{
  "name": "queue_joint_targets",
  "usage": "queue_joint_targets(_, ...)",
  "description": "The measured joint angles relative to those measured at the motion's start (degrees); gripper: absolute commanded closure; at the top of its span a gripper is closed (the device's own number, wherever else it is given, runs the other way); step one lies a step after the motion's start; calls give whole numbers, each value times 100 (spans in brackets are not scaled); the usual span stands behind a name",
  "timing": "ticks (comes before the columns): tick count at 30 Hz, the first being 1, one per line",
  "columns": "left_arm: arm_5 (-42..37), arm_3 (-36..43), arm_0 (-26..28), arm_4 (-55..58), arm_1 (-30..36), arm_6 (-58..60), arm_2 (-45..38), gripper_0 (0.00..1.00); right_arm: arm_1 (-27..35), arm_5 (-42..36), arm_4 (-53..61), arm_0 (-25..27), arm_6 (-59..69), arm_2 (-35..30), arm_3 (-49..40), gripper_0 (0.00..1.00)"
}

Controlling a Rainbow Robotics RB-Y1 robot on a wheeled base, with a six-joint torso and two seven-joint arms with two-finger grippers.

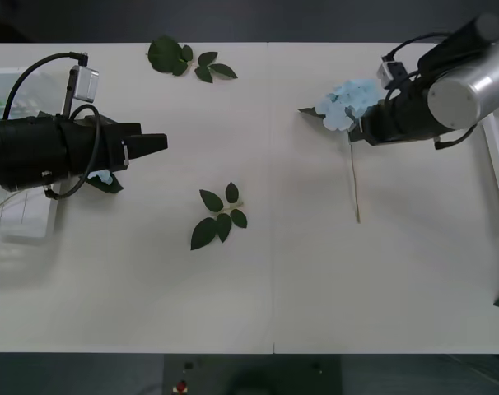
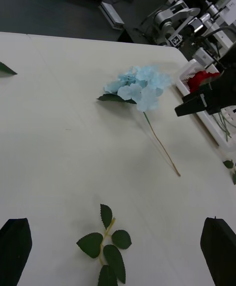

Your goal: Put the red flowers into the right box and the blue flowers into the left box

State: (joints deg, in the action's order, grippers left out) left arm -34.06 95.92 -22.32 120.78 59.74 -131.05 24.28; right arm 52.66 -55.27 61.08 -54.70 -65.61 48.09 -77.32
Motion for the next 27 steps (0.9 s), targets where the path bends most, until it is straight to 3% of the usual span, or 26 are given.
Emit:
queue_joint_targets(10,7,-6,0,151,0,-3,0,0,-1107,415,-882,0,0,0,1229,0)
queue_joint_targets(27,8,-7,0,248,0,-14,0,0,-2176,574,-1326,-185,-7,-535,2796,0)
